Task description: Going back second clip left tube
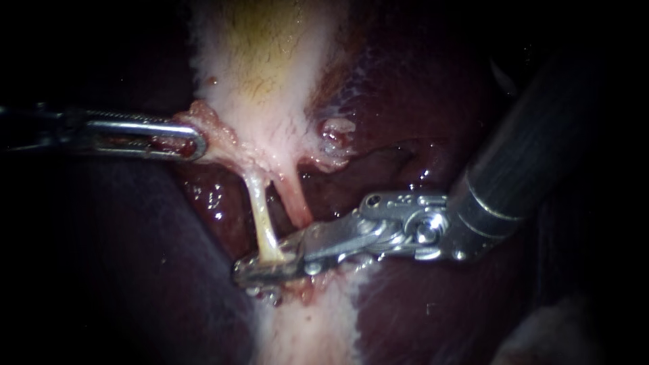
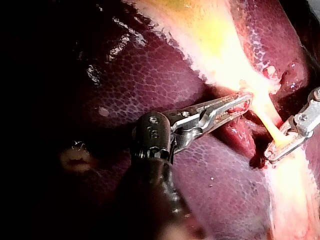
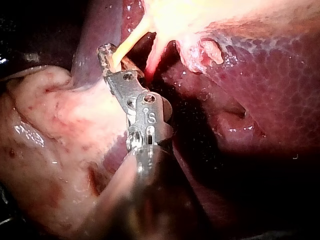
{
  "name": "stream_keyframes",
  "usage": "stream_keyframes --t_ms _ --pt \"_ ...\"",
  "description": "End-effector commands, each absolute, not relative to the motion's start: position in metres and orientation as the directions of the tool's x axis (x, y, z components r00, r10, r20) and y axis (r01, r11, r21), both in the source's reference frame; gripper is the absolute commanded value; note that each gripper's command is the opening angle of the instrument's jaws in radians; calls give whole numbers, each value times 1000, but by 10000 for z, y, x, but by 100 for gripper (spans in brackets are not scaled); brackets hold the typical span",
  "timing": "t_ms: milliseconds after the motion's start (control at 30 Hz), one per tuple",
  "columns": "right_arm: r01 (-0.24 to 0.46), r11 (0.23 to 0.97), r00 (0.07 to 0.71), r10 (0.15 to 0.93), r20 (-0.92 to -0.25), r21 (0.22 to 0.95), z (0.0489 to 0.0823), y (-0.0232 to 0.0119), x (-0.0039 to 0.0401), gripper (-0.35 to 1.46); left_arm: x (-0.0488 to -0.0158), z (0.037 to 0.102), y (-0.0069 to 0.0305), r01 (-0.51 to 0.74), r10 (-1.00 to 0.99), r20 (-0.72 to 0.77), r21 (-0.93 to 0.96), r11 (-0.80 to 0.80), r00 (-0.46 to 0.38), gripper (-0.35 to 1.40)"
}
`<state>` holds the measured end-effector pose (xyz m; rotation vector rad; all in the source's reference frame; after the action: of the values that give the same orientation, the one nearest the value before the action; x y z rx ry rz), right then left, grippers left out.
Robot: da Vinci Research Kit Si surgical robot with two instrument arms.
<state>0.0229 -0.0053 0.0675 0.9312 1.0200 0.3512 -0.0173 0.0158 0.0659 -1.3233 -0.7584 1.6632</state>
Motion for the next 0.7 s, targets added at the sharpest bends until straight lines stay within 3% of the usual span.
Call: stream_keyframes --t_ms 33,400,433,467,567,700 --pt "156 583 510 644 -571 797 675 -53 229 -35 -173 659 158 -248 892 -446 -858 -449 -72 -35" --pt "160 582 504 647 -573 797 676 -53 229 -35 -173 659 158 -248 892 -446 -858 -449 -72 -35" --pt "155 585 496 651 -575 796 676 -54 229 -24 -173 659 158 -248 892 -446 -858 -449 -72 -35" --pt "145 592 482 658 -579 793 676 -54 229 -2 -173 659 158 -248 892 -446 -858 -449 -72 -35" --pt "139 611 462 656 -597 779 678 -55 231 34 -173 659 158 -248 892 -446 -858 -449 -72 -35" --pt "147 640 453 634 -627 754 681 -58 236 44 -173 659 158 -248 892 -446 -858 -449 -72 -35"
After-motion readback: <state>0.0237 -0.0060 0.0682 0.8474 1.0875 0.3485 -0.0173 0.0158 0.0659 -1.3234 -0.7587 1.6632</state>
